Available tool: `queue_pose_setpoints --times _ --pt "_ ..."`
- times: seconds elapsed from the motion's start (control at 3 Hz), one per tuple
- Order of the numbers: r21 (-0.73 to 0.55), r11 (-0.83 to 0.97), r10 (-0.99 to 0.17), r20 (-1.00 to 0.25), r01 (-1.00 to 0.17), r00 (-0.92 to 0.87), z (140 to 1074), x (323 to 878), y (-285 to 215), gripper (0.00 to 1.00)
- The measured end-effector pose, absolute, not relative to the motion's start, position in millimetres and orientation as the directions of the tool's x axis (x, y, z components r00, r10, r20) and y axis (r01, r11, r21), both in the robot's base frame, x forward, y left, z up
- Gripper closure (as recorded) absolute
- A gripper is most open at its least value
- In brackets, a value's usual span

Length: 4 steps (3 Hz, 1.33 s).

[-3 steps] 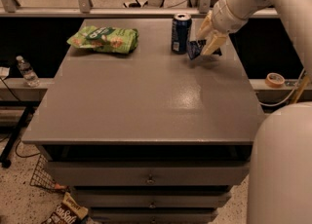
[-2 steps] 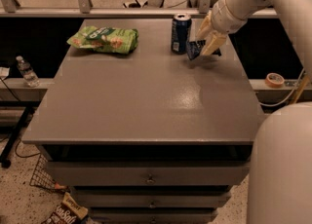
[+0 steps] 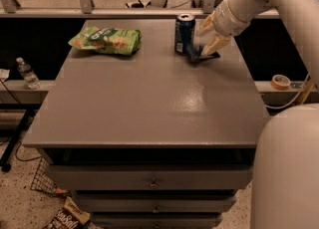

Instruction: Move rxbar blueberry near pepsi can

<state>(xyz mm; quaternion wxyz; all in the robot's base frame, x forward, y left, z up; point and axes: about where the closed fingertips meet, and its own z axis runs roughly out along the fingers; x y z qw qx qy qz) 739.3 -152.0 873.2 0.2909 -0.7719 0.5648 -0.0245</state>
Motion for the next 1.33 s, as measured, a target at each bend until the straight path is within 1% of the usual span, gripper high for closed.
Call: queue_pose_setpoints --times 0.33,0.67,1.0,1.33 --pt "-0.474 -0.195 -0.885 -0.292 -0.859 0.362 870 740 -150 0.0" --pt "-0.473 -0.195 -0.885 -0.292 -0.859 0.362 870 740 -150 0.0" --pt "-0.493 -0.166 -0.893 -0.292 -0.854 0.342 883 739 -167 0.0" --pt "-0.525 -0.108 -0.925 -0.259 -0.845 0.279 908 727 -205 0.0"
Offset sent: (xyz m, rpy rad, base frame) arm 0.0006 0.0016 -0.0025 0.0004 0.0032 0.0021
